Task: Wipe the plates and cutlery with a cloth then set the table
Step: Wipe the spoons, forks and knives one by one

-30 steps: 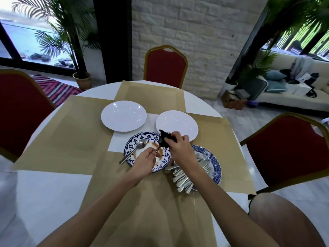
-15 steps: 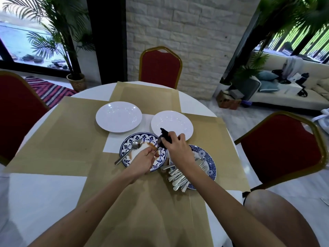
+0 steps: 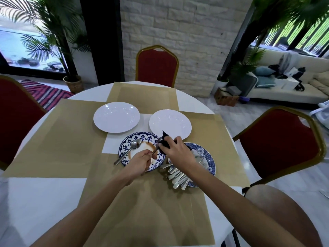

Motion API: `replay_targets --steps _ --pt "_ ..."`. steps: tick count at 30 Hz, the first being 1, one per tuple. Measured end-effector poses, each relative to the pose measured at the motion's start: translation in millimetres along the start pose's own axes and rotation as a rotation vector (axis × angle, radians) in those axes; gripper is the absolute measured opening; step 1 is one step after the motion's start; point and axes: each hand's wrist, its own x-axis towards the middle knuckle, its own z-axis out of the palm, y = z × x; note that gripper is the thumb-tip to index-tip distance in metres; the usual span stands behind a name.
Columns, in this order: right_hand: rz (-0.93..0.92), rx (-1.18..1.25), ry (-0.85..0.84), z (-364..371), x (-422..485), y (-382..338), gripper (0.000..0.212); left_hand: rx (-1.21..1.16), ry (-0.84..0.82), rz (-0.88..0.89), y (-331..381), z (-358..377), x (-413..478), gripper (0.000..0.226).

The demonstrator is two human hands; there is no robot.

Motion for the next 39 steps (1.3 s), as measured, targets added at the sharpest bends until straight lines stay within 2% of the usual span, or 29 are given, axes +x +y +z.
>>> replay_targets --steps 2,4,7,9,10,12,15,16,20,21,25,26,28,31,35,39 --pt "0.078 0.104 -0.069 6 -3 14 0.061 0.05 0.046 0.004 -7 -1 -1 0.039" --pt "0.297 0.264 -0.074 12 -1 31 0.05 0.106 0.124 0.024 -10 -3 -2 0.049" --pt "0.654 0.664 0.17 6 6 48 0.041 0.27 0.203 0.065 -7 -4 0 0.049" --pt "0.75 0.805 0.288 -5 9 50 0.042 0.409 0.202 0.108 -5 -3 2 0.039" --pt "0.728 0.812 0.299 -11 9 47 0.043 0.465 0.201 0.137 -5 -2 3 0.036" --pt "0.568 0.813 0.288 -19 9 31 0.043 0.52 0.203 0.189 -2 4 4 0.032" --pt "0.311 0.672 0.159 -4 3 4 0.04 0.504 0.22 0.267 1 13 3 0.029" --pt "0.305 0.629 0.111 2 1 1 0.038 0.516 0.218 0.28 1 14 1 0.029" --pt "0.543 0.635 0.073 6 6 16 0.031 0.559 0.176 0.331 -5 13 -8 0.031" --pt "0.522 0.586 0.055 5 8 16 0.031 0.562 0.178 0.334 -3 14 -9 0.031" --pt "0.253 0.444 0.05 0 4 -1 0.034 0.553 0.2 0.311 1 14 -8 0.029" --pt "0.252 0.456 0.06 0 4 0 0.033 0.545 0.195 0.303 0 14 -9 0.029" --pt "0.376 0.595 0.03 2 8 12 0.028 0.528 0.184 0.31 0 11 -11 0.029" --pt "0.523 0.953 -0.126 -4 7 32 0.023 0.588 0.193 0.297 0 0 -9 0.03" --pt "0.444 1.301 -0.372 -19 -12 49 0.022 0.619 0.178 0.278 3 -30 4 0.032" --pt "0.319 1.335 -0.699 -29 -23 46 0.014 0.516 -0.047 0.289 17 -46 9 0.026"
